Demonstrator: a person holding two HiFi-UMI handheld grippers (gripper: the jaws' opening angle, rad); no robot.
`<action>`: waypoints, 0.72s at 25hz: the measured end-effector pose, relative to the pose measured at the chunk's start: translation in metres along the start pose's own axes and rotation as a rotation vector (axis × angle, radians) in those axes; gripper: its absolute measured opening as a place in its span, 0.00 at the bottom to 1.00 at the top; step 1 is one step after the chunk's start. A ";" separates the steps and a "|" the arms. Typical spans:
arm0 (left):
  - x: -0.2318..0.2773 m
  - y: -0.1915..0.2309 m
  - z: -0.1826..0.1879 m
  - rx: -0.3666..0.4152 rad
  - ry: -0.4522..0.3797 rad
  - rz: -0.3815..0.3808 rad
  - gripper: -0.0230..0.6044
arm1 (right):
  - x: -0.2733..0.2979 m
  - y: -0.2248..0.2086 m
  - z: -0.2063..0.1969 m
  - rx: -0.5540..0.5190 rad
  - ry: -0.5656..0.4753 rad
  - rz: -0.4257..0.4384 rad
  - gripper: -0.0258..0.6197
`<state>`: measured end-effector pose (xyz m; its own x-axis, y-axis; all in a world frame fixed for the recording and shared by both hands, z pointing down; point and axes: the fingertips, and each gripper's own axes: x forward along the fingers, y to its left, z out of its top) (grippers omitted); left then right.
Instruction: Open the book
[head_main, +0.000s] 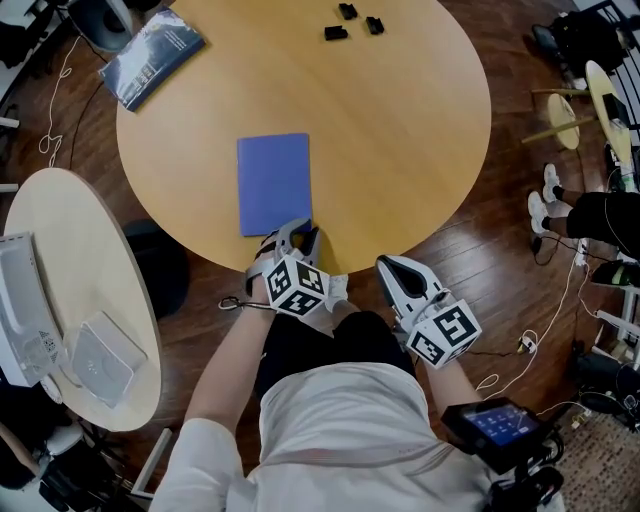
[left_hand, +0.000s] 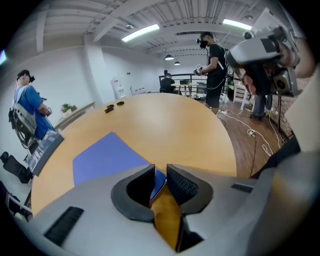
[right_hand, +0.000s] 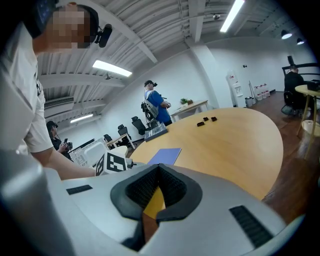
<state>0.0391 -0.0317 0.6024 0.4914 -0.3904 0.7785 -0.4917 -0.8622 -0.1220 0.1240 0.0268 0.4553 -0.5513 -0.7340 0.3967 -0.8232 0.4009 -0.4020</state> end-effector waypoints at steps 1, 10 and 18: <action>-0.001 0.000 0.000 -0.015 -0.003 -0.005 0.16 | 0.000 0.001 0.000 0.004 -0.004 0.005 0.04; -0.008 -0.001 0.005 -0.068 -0.025 -0.012 0.07 | 0.003 0.006 -0.001 0.042 -0.027 0.048 0.04; -0.023 0.007 0.019 -0.174 -0.092 -0.021 0.06 | 0.004 0.012 -0.005 0.044 -0.015 0.064 0.04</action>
<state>0.0382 -0.0344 0.5716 0.5623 -0.4077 0.7194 -0.5937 -0.8046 0.0080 0.1110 0.0315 0.4562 -0.5999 -0.7162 0.3566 -0.7795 0.4228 -0.4622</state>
